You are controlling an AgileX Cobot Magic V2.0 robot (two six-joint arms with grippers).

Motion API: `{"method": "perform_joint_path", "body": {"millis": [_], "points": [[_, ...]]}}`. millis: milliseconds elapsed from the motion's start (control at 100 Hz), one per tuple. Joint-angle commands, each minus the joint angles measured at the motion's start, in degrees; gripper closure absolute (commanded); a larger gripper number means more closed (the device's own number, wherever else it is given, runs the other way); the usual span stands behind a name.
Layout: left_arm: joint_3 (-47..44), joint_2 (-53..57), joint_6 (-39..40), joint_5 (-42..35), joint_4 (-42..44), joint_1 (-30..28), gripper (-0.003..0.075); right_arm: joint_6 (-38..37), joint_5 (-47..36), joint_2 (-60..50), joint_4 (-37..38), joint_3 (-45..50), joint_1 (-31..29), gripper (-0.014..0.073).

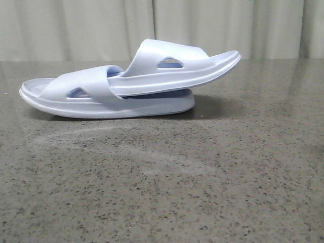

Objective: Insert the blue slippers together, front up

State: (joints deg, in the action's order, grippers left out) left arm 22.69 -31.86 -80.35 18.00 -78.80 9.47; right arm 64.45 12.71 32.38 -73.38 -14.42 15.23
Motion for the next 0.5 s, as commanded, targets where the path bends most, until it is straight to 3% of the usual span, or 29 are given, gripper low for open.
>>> {"method": "perform_joint_path", "body": {"millis": [0,490], "points": [[-1.6,0.7,-5.5,-1.3,-8.3,0.5,0.0705,0.6,-1.1,-1.9,-1.7,0.2,0.2,0.068],[-2.6,1.0,-6.2,-1.1,-11.4,0.5,0.0705,0.6,1.3,-2.5,-1.9,1.2,0.2,0.0683]]}}
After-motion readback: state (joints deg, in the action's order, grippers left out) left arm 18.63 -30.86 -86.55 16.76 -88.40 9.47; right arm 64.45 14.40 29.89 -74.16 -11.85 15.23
